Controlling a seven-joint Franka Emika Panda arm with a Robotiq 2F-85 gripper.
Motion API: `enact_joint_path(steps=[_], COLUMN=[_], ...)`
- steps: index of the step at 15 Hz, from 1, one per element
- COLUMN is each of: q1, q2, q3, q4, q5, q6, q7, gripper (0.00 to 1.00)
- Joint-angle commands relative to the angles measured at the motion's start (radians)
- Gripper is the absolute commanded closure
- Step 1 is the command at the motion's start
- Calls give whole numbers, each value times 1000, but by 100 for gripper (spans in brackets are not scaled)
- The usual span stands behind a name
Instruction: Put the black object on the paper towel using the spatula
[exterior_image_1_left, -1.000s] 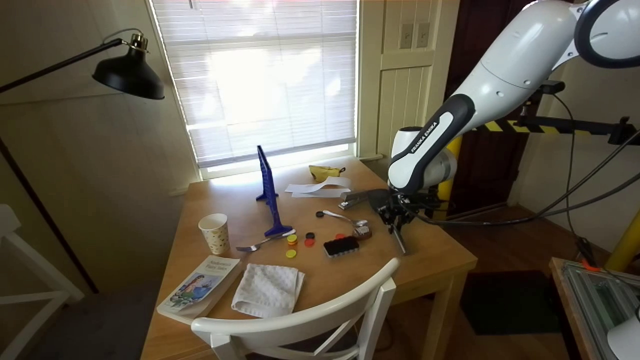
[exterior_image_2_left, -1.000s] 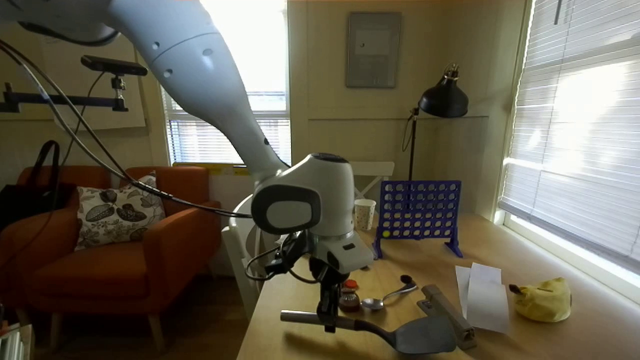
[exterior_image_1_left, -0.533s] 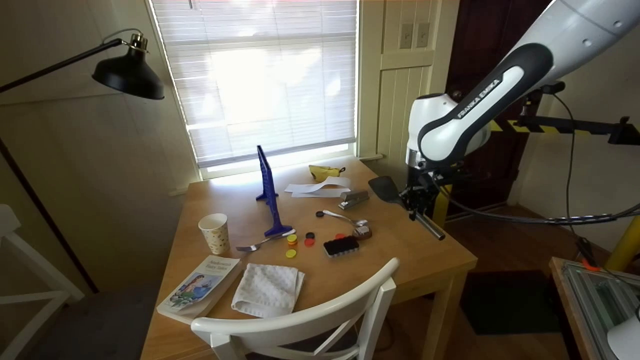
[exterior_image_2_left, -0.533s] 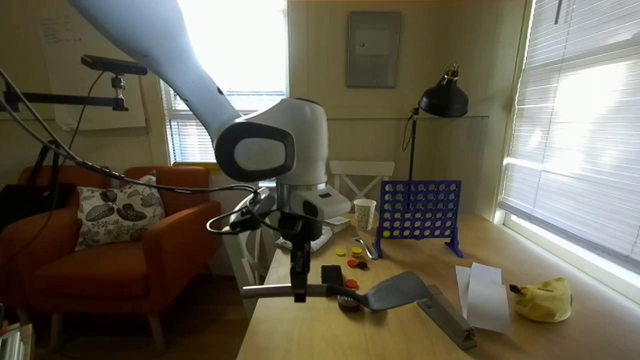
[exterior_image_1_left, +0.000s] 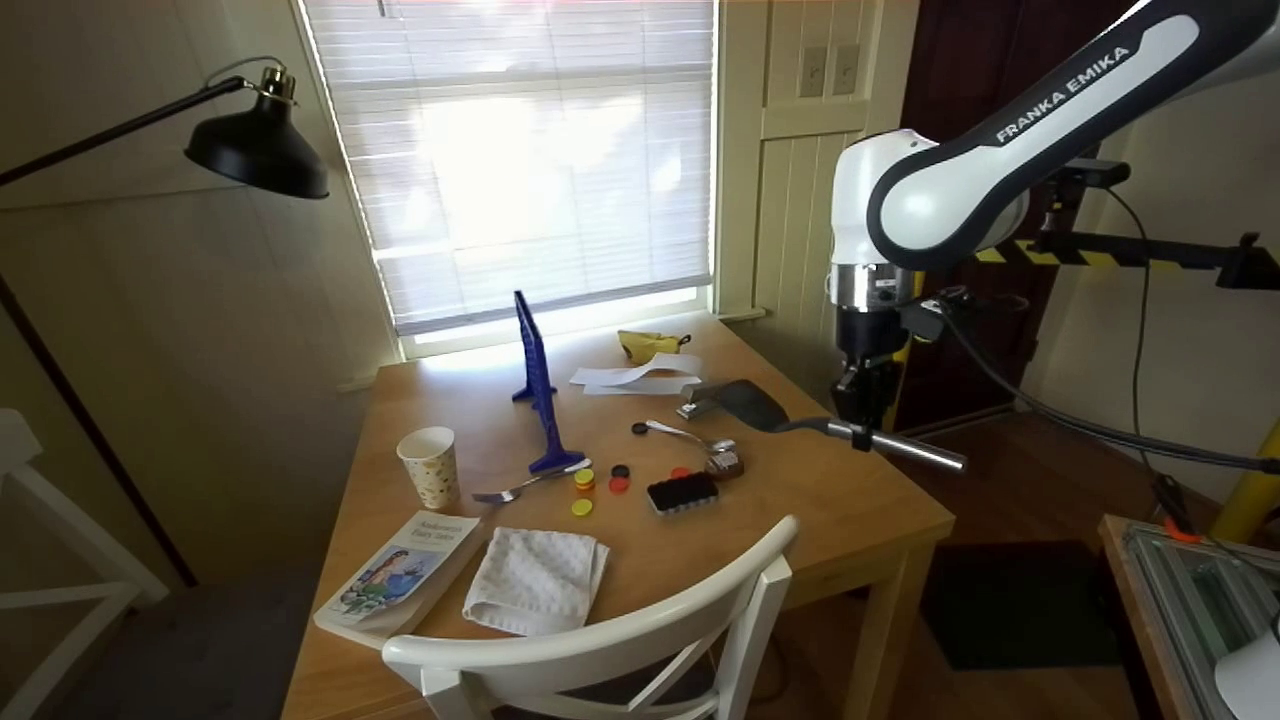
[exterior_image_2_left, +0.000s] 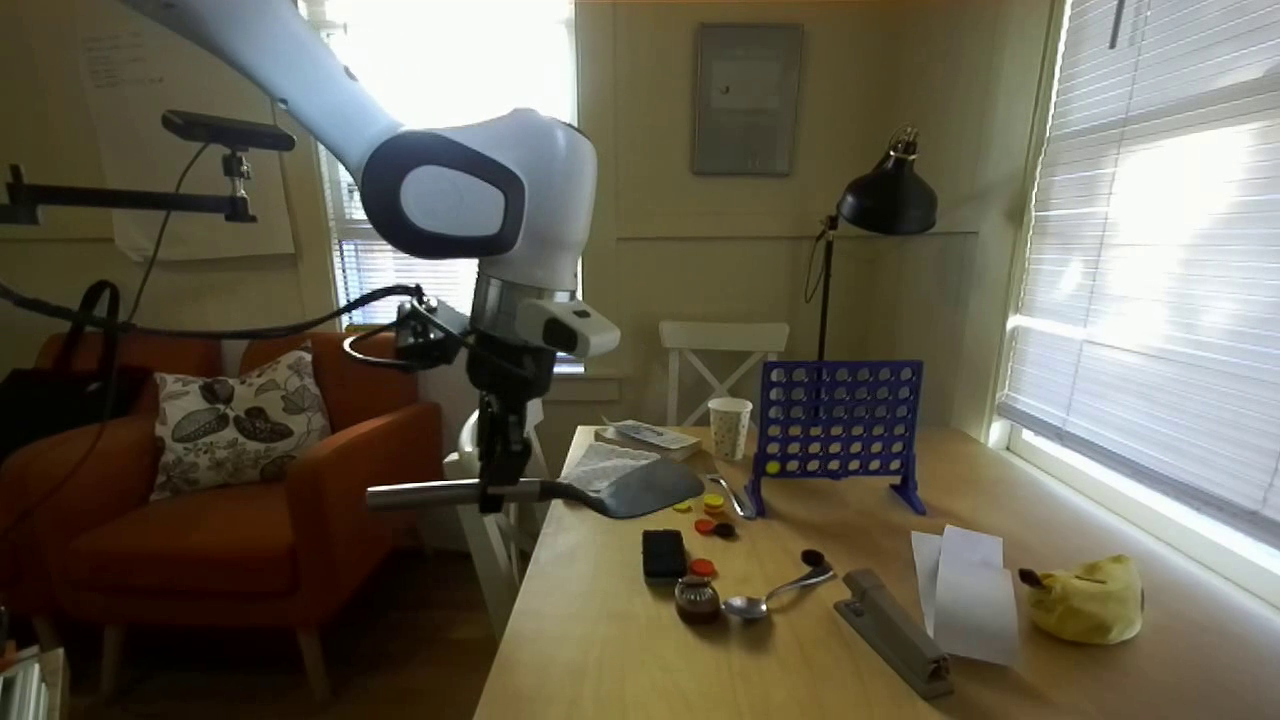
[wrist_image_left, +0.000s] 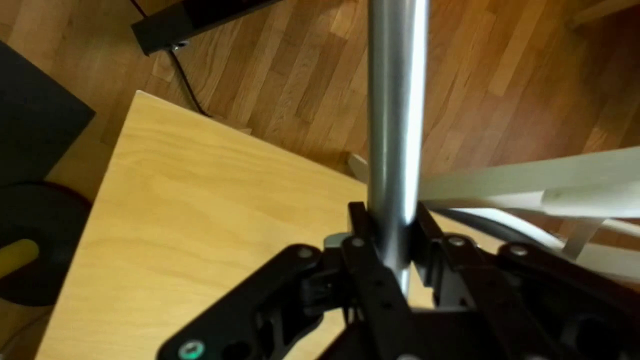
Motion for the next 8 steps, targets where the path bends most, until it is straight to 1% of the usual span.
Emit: enact_joint_path(steps=[1,3,8], q1=[-21,-19,-19], q2=[-3,-1,2], q3=[28,34,34], q4=[7,20,24], q5=[24,46,49], q6=[-36,-74,-77], q7=[-48,-97,-114], gripper=[77,77,77])
